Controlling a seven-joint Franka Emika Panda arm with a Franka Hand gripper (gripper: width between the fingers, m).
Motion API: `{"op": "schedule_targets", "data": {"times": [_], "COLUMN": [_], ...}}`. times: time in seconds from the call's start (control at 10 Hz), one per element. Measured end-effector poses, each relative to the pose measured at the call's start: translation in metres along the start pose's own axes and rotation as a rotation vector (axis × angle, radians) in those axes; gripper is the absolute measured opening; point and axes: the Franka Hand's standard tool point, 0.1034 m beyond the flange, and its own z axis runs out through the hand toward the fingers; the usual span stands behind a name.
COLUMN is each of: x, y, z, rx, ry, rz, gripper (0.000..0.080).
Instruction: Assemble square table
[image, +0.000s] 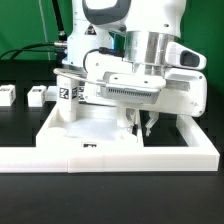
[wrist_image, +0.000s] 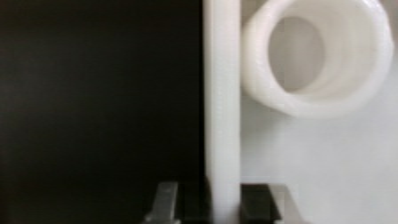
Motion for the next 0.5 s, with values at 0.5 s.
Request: {"op": "schedule_targets", "data": {"times": [0.5], "x": [0.0000], "y": [-0.0002], "z": [0.0000], "rx": [0.000], "ry": [0.000], "rz": [0.000], "gripper": [0.0058]}}
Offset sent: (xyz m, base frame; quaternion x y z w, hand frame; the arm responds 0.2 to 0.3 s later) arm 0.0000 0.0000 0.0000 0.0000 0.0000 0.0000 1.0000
